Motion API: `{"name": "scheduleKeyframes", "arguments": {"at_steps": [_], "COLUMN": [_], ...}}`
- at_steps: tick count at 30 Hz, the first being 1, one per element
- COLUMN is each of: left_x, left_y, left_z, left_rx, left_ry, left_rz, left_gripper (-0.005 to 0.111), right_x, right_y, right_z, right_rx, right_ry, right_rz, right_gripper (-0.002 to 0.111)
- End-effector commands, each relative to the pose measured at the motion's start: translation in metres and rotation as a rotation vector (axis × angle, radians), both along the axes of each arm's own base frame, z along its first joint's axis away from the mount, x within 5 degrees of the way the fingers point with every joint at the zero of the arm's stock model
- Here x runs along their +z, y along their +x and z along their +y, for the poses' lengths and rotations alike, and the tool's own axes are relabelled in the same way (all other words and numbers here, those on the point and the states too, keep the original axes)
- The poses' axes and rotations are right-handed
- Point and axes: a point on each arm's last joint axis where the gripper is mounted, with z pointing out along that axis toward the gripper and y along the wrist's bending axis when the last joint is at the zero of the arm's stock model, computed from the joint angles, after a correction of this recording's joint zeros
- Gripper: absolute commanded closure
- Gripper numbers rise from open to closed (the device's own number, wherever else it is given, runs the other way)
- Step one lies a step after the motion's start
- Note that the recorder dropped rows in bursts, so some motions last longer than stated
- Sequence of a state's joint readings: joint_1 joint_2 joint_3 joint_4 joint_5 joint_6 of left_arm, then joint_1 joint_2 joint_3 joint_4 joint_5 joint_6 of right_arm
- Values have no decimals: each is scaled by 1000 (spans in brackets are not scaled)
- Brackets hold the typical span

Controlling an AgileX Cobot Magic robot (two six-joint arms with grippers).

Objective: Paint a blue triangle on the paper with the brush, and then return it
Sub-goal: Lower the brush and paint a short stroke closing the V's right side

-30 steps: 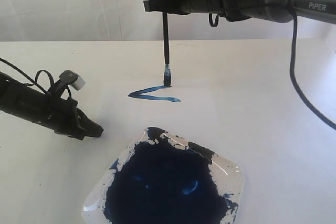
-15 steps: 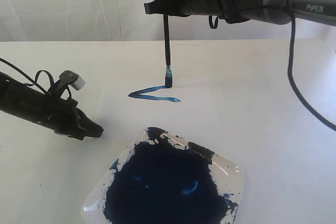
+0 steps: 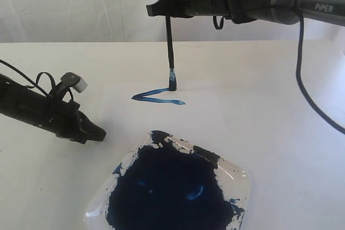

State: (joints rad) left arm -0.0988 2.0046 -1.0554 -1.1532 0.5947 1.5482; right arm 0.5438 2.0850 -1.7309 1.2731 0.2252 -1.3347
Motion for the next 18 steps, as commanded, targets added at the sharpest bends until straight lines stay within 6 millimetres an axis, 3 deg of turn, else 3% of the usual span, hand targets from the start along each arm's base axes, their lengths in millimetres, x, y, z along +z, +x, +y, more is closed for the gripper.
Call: {"name": "scheduleKeyframes", "arguments": {"at_steps": [1,18], "left_x": [2,2], "left_y": [-2,-2], "left_z": [-3,-3], "left_rx": [-15,-15], "left_ry": [-19,-19], "left_rz": [6,6], "left_gripper": [107,107], "right_x": [5,7], "right_y": [-1,-7], "right_z": [-3,-6], "right_rx": [17,23], "right_ry": [-26,-64], "right_rz": [-24,50], "right_gripper": [108,108]}}
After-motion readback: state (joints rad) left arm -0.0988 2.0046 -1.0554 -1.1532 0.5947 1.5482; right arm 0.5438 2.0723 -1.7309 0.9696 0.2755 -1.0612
